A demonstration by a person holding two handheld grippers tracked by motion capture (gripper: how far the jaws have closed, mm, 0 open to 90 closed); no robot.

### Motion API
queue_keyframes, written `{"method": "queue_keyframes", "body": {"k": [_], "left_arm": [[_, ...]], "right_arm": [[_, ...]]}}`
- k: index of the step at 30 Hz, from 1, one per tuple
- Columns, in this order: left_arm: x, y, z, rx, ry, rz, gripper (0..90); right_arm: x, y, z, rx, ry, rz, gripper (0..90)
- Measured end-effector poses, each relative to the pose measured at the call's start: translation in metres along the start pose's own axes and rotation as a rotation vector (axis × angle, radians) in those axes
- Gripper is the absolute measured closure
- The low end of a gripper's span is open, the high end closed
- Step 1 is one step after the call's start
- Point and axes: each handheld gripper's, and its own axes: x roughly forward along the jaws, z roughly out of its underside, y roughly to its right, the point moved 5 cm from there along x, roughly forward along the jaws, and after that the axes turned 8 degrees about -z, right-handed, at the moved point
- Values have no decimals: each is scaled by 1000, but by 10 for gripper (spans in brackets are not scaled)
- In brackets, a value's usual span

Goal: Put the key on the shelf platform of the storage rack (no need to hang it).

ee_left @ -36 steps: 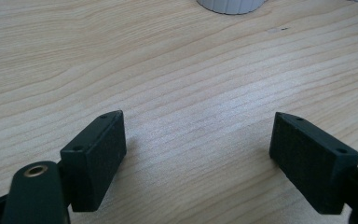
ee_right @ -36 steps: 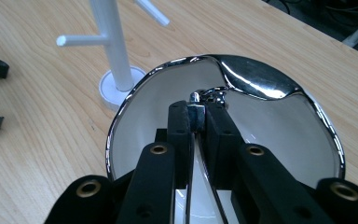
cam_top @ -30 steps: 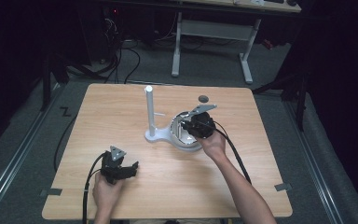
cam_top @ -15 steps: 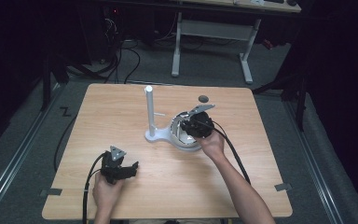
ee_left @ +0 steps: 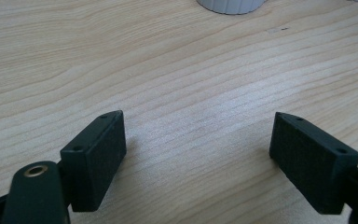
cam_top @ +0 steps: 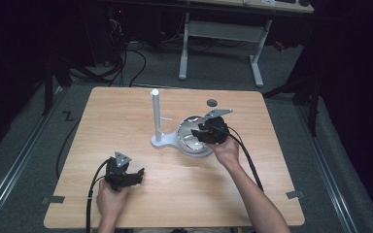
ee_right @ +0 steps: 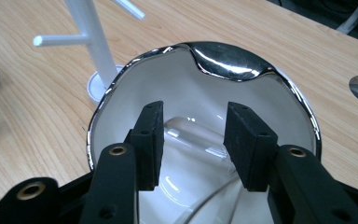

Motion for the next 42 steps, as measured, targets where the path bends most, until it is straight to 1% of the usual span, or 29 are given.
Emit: {"method": "queue_keyframes", "body": {"k": [2,3,8,9,11,14,16,18,20,25,29,33,37,42], "left_arm": [[0,0,0,-4,-1,-2,187],[0,0,0,-5,-1,-2,188],[0,0,0,-1,0,0,188],[0,0,0,-7,-1,-3,188],[0,0,0,1,0,1,188],[0,0,0,-5,-1,-3,188],[0,0,0,-7,-1,-3,188],[0,0,0,-7,-1,-3,188],[0,0,0,-7,0,-3,188],[0,0,0,-7,-1,-4,188],[0,0,0,-7,-1,-3,188],[0,0,0,-8,0,-4,188],[0,0,0,-8,-1,-4,188],[0,0,0,-9,-1,-4,188]], "right_arm": [[-3,-1,-1,2,3,0,577],[-4,-1,-1,-4,5,1,575],[-8,-1,0,-2,9,6,562],[-9,0,1,-7,12,11,559],[-13,2,2,4,14,14,555],[-18,4,5,13,12,26,551],[-23,7,8,18,35,40,551],[-27,10,11,33,41,49,550],[-31,13,14,52,32,55,545],[-40,19,17,63,38,79,539],[-46,23,19,80,48,84,528],[-53,24,19,80,57,92,519],[-61,26,21,79,61,109,515],[-66,33,25,104,65,116,512]]}}
